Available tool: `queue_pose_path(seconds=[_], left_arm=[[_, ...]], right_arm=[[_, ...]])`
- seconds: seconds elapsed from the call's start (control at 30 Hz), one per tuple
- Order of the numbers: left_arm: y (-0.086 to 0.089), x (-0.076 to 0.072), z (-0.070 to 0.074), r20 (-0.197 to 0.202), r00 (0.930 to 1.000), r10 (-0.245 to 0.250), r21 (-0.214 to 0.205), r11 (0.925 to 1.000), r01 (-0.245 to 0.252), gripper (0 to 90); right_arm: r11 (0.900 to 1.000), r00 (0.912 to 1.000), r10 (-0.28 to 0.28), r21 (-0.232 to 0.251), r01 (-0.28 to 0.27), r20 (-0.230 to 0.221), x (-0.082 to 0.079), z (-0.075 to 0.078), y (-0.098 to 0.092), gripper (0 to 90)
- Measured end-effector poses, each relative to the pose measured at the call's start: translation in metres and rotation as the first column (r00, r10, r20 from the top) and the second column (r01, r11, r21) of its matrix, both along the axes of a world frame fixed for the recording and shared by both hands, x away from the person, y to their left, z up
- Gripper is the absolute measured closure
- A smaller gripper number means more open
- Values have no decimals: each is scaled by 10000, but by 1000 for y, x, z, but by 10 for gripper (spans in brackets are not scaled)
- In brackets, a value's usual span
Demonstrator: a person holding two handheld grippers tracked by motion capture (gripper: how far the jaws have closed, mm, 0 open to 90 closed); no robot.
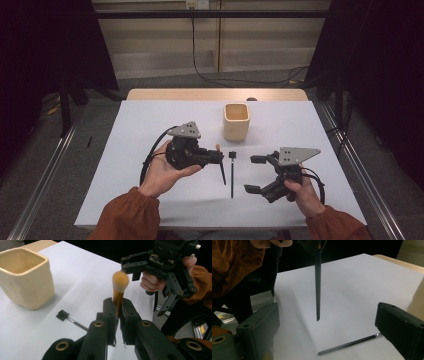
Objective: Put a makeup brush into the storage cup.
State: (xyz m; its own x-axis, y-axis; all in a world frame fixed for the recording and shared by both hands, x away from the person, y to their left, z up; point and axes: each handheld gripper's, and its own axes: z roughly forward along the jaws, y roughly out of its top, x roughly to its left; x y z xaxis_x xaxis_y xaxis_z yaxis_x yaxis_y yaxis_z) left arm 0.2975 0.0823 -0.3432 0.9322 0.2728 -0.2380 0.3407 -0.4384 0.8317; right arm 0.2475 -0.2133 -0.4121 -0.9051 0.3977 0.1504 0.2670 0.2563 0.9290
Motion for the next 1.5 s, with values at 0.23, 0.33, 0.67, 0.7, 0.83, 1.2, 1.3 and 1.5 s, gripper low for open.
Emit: queue_pose_path(seconds=[0.23,0.33,0.67,0.7,0.83,1.2,1.3,1.5], left_arm=[[-13,-3,0,-73,9993,-358,53,9993,359,839],[-18,-3,1,-68,9990,-446,-35,9990,446,839],[-28,-3,2,-79,9981,-603,-224,9979,601,838],[-29,-4,2,-106,9978,-647,-263,9976,644,839],[-29,-3,1,-126,9980,-621,-335,9975,617,839],[-29,-5,-4,-166,9981,-592,-432,9974,584,839],[-31,-4,-5,-163,9980,-609,-328,9976,604,838],[-29,-3,-8,-193,9987,-478,-468,9978,469,838]], right_arm=[[9990,9990,446,86,-445,-86,2,4,13,72],[9987,9987,499,-77,-499,-49,2,7,17,113],[9986,9986,532,-60,-532,50,5,12,25,303],[9987,9986,517,-50,-516,69,5,12,26,325],[9988,9990,448,196,-449,34,9,12,26,481],[9989,9991,403,255,-399,-145,10,9,26,699],[9994,9996,271,231,-269,-80,9,8,27,703],[9993,9995,282,263,-279,-131,10,8,27,777]])
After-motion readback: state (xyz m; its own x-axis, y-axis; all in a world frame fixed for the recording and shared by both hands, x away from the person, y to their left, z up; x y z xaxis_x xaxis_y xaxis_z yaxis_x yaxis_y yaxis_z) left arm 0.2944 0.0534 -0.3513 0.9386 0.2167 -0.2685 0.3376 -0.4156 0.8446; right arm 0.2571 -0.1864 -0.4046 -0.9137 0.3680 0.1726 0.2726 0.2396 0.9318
